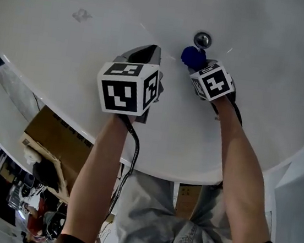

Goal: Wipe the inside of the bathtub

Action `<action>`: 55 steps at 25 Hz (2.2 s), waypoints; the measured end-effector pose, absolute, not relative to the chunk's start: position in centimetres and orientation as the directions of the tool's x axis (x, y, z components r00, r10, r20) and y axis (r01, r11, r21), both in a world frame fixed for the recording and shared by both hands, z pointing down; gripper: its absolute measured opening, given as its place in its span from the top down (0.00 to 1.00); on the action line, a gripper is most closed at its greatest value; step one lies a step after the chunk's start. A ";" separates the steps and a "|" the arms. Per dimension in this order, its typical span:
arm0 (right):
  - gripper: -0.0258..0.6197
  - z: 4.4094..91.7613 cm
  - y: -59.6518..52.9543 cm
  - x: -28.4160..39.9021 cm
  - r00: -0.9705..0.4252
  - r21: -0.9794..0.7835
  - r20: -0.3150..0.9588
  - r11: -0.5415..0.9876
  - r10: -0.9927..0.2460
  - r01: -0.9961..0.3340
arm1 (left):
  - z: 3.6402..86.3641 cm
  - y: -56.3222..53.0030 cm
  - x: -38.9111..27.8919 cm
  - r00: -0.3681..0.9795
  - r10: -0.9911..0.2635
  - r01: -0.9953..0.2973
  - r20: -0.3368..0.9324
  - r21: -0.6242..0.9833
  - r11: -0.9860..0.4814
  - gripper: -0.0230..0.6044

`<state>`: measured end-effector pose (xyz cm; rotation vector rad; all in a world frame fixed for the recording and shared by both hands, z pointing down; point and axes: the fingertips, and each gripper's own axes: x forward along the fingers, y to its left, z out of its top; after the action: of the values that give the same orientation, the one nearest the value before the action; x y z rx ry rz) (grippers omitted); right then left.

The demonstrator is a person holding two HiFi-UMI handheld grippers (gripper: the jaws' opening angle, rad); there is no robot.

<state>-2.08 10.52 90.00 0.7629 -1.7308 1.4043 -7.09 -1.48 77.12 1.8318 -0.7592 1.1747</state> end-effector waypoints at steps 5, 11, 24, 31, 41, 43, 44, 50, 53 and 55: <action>0.82 92.2 11.4 -3.9 -0.524 -0.517 0.850 0.270 0.049 -0.812 | 78.8 -1.5 -7.9 0.383 -0.046 -0.811 0.922 0.313 -0.495 0.96; 0.82 93.8 11.5 -4.5 -0.522 -0.519 0.850 0.296 0.077 -0.802 | 79.5 -1.4 -8.3 0.375 -0.044 -0.815 0.926 0.307 -0.491 0.96; 0.83 92.1 13.9 -6.5 -0.564 -0.595 0.803 0.311 0.193 -0.741 | 77.5 -1.2 -7.7 0.389 -0.063 -0.813 0.919 0.310 -0.493 0.96; 0.83 89.1 14.8 -7.6 -0.583 -0.620 0.783 0.340 0.216 -0.707 | 74.9 -1.2 -8.2 0.389 -0.094 -0.820 0.917 0.298 -0.488 0.96; 0.83 84.4 16.5 -9.2 -0.626 -0.662 0.747 0.336 0.224 -0.670 | 71.9 0.2 -9.5 0.383 -0.113 -0.824 0.917 0.284 -0.490 0.96; 0.83 83.4 16.8 -9.4 -0.642 -0.672 0.737 0.338 0.211 -0.659 | 71.4 0.4 -9.6 0.382 -0.118 -0.824 0.916 0.280 -0.492 0.96; 0.83 82.9 16.9 -9.5 -0.652 -0.678 0.730 0.337 0.204 -0.653 | 71.1 0.5 -9.6 0.382 -0.120 -0.824 0.916 0.279 -0.493 0.96; 0.83 79.8 17.4 -10.3 -0.682 -0.698 0.705 0.355 0.193 -0.622 | 69.2 1.1 -9.7 0.382 -0.131 -0.822 0.915 0.271 -0.501 0.96; 0.83 77.9 18.1 -10.7 -0.697 -0.710 0.691 0.364 0.193 -0.603 | 67.8 1.6 -9.6 0.379 -0.135 -0.822 0.915 0.266 -0.504 0.96; 0.83 76.6 18.3 -10.9 -0.701 -0.712 0.686 0.376 0.192 -0.593 | 67.0 1.8 -9.8 0.374 -0.137 -0.824 0.917 0.261 -0.502 0.96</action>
<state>-10.90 18.31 76.61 0.3458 -1.9214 1.3962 -9.81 1.77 67.02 1.8861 -0.8326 1.1624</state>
